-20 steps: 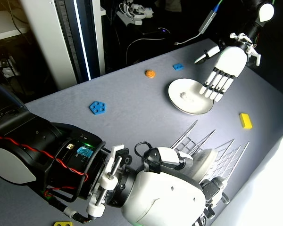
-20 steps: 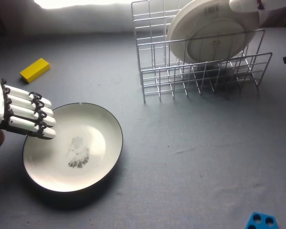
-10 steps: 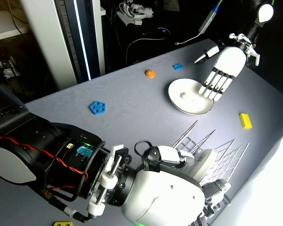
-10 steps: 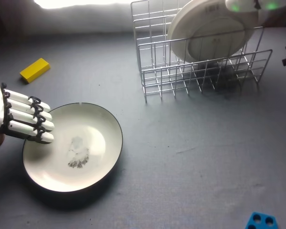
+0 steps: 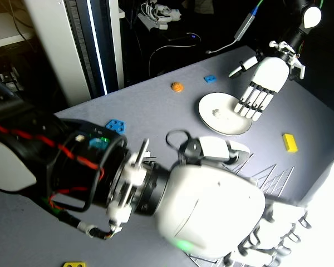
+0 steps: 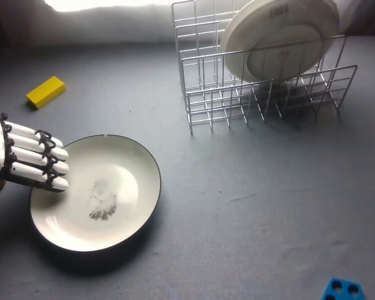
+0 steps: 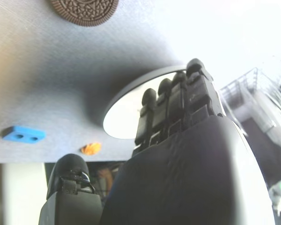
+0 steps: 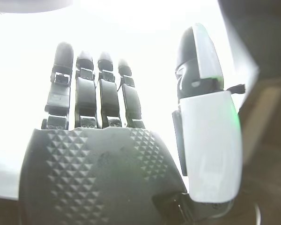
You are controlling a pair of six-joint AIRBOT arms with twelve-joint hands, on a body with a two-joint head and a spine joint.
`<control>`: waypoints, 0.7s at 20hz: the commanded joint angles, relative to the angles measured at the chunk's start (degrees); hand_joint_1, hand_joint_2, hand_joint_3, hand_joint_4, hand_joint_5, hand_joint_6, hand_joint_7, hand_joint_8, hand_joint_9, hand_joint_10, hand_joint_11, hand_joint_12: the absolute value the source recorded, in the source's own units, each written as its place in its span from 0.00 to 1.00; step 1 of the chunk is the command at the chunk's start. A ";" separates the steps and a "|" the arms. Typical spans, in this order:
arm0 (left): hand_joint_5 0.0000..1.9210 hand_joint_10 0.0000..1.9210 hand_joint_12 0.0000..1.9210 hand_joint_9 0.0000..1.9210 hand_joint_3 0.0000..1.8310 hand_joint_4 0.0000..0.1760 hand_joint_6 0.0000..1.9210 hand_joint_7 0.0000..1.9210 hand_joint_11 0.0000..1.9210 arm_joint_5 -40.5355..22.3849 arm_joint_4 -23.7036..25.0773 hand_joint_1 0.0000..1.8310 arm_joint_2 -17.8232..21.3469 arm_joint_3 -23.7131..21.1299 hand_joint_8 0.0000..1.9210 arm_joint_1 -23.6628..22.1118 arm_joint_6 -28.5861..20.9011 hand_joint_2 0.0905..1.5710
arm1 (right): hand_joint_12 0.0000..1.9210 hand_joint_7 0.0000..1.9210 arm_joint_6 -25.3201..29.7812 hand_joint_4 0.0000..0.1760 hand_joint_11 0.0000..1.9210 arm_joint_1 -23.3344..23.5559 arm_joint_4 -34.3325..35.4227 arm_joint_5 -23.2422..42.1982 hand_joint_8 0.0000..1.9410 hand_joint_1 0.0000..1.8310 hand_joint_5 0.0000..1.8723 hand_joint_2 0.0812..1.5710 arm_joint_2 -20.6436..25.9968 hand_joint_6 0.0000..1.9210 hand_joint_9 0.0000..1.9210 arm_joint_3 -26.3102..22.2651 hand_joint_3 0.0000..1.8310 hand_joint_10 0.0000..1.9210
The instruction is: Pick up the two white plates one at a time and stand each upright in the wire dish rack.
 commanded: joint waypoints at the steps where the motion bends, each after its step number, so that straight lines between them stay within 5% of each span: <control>1: 0.04 0.00 0.00 0.00 0.00 0.00 0.00 0.01 0.00 -1.55 -2.17 0.00 0.05 0.13 0.00 0.55 -0.55 0.65 | 0.38 0.10 -0.87 0.00 0.00 0.87 0.16 5.97 0.01 0.52 0.11 0.64 0.40 0.01 0.09 -0.57 0.00 0.01; 5: 0.03 0.00 0.00 0.00 0.00 0.00 0.00 0.01 0.00 -2.34 -1.24 0.00 -0.46 -0.05 0.00 3.05 -2.48 0.66 | 0.46 0.12 -9.62 0.00 0.00 0.80 -5.06 6.09 0.00 0.54 0.13 0.64 0.50 0.00 0.12 -3.55 0.00 0.01; 9: 0.04 0.00 0.00 0.00 0.00 0.00 0.00 0.01 0.00 -2.68 -1.25 0.00 -1.13 -0.06 0.00 6.82 -3.63 0.66 | 0.22 0.05 -22.31 0.00 0.00 1.16 -9.11 1.90 0.00 0.53 0.07 0.64 0.40 0.00 0.04 -9.95 0.00 0.00; 10: 0.04 0.00 0.00 0.00 0.00 0.00 0.00 0.01 0.00 -2.42 -1.26 0.00 -1.42 0.37 0.00 7.77 -3.97 0.66 | 0.22 0.05 -33.70 0.00 0.00 0.82 -5.26 1.03 0.00 0.53 0.07 0.64 0.39 0.00 0.04 -13.04 0.00 0.00; 11: 0.04 0.00 0.00 0.01 0.00 0.00 0.01 0.02 0.00 -2.13 -1.27 0.00 -1.48 0.61 0.01 8.14 -4.02 0.65 | 0.12 0.03 -43.87 0.00 0.00 0.32 1.07 0.20 0.00 0.53 0.04 0.64 0.38 0.00 0.01 -15.50 0.00 0.00; 13: 0.04 0.00 0.00 0.00 0.00 0.00 0.00 0.01 0.00 -2.06 -1.67 0.00 -1.75 1.37 0.00 8.26 -4.76 0.65 | 0.04 0.00 -51.89 0.00 0.00 -0.93 6.45 -0.09 0.00 0.52 0.00 0.62 -0.45 0.00 0.00 -18.47 0.00 0.00; 14: 0.03 0.00 0.00 0.00 0.00 0.00 0.00 0.01 0.00 -2.11 -2.29 0.00 -1.87 1.61 0.00 8.85 -5.20 0.65 | 0.14 0.00 -57.80 0.00 0.00 -1.67 10.32 -0.12 0.00 0.53 0.00 0.59 -1.17 0.00 0.00 -19.86 0.00 0.00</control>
